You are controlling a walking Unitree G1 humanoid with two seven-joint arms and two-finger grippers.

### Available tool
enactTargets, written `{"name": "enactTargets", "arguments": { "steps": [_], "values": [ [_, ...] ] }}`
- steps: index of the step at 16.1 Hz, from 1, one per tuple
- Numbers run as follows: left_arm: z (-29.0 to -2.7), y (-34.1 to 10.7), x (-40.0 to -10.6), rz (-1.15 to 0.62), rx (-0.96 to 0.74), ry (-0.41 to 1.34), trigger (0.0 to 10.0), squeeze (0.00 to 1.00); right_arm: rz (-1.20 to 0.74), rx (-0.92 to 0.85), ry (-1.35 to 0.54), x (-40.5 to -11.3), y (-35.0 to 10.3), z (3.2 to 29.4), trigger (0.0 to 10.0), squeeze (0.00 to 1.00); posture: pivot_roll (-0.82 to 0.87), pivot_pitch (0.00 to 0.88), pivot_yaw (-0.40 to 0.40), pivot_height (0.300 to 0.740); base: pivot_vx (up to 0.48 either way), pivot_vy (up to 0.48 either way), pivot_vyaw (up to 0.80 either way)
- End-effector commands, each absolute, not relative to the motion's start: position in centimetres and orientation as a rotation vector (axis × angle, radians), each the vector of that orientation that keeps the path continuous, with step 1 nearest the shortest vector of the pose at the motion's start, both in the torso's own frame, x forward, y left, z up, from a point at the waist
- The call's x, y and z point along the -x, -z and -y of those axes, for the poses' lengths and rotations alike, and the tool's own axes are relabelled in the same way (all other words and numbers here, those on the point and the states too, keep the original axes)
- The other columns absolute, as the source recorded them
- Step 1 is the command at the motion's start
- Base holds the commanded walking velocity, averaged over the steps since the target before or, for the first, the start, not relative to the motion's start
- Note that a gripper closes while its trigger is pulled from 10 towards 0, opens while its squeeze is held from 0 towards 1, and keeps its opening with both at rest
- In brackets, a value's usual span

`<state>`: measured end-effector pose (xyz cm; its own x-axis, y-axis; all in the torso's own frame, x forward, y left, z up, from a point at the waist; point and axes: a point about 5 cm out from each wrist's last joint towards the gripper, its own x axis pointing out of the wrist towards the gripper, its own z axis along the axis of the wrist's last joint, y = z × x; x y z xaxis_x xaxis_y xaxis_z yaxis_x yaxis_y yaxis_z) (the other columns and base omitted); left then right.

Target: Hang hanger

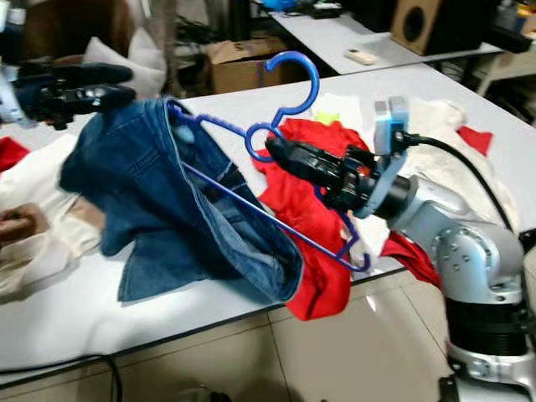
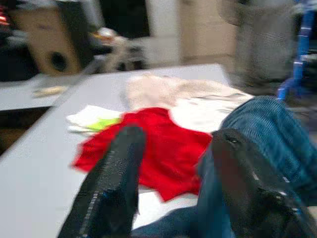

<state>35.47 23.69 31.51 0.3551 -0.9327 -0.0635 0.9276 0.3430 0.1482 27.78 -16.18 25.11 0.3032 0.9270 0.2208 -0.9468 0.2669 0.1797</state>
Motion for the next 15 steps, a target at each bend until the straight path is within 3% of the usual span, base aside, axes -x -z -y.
{"name": "enactTargets", "arguments": {
  "steps": [1,2,7,11,12,13,14,15],
  "values": [
    [-23.6,-31.7,-35.1,-0.032,-0.192,1.286,10.0,0.48,0.099,-0.278,-1.321,-27.3,-25.6,15.9,10.0,0.0,-0.08,0.0,0.11,0.719,0.0,0.0,0.0],
    [-23.6,-31.6,-35.0,-0.055,-0.208,1.305,10.0,0.0,0.099,-0.274,-1.327,-27.2,-25.7,16.0,10.0,0.0,-0.09,0.0,0.113,0.719,0.0,0.0,0.0],
    [-24.3,-29.6,-34.6,-0.212,-0.297,1.313,10.0,0.0,0.098,-0.266,-1.35,-26.9,-25.7,16.3,10.0,0.0,-0.09,0.0,0.118,0.719,0.0,0.0,0.0],
    [-24.7,-30.8,-34.9,-0.174,-0.033,1.288,10.0,0.0,0.092,-0.266,-1.358,-27.0,-25.6,16.2,10.0,0.0,-0.09,0.0,0.115,0.719,0.0,0.0,0.0],
    [-24.6,-31.5,-34.9,-0.142,0.062,1.301,10.0,0.44,0.09,-0.267,-1.361,-27.0,-25.5,16.2,10.0,0.0,-0.09,0.0,0.115,0.719,0.0,0.0,0.0],
    [-24.6,-31.7,-34.9,-0.132,0.083,1.305,10.0,0.44,0.089,-0.268,-1.362,-27.0,-25.5,16.1,10.0,0.0,-0.09,0.0,0.116,0.719,0.0,0.0,0.0],
    [-24.6,-31.9,-34.8,-0.124,0.108,1.313,10.0,1.0,0.088,-0.268,-1.363,-27.0,-25.5,16.1,10.0,0.0,-0.09,0.0,0.117,0.719,0.0,0.0,0.0],
    [-24.6,-31.9,-34.6,-0.127,0.12,1.325,10.0,1.0,0.088,-0.269,-1.363,-26.9,-25.4,16.1,10.0,0.0,-0.09,0.0,0.117,0.719,0.0,0.0,0.0]
  ]
}}
